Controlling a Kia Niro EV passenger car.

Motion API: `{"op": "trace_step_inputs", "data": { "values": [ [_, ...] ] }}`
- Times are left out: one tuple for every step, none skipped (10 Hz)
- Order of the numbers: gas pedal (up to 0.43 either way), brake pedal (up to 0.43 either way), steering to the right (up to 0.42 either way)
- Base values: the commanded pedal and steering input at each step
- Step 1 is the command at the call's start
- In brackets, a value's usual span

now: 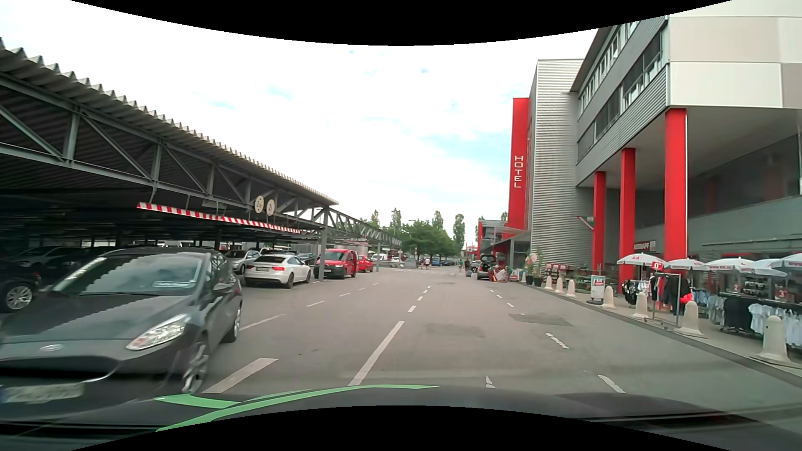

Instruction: Follow the waypoints while adhering to traffic rules and regulations

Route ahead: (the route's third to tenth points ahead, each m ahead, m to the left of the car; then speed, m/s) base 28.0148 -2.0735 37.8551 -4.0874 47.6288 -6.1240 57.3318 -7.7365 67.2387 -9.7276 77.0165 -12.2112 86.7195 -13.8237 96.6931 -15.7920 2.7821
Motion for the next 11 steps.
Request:
{"op": "trace_step_inputs", "data": {
  "values": [
    [0.067, 0.0, 0.25],
    [0.067, 0.0, 0.188],
    [0.067, 0.0, 0.138],
    [0.067, 0.0, 0.099],
    [0.067, 0.0, 0.081],
    [0.067, 0.0, 0.063],
    [0.067, 0.0, 0.04],
    [0.067, 0.0, 0.024],
    [0.067, 0.0, 0.015],
    [0.067, 0.0, 0.016],
    [0.059, 0.0, 0.018]
  ]
}}
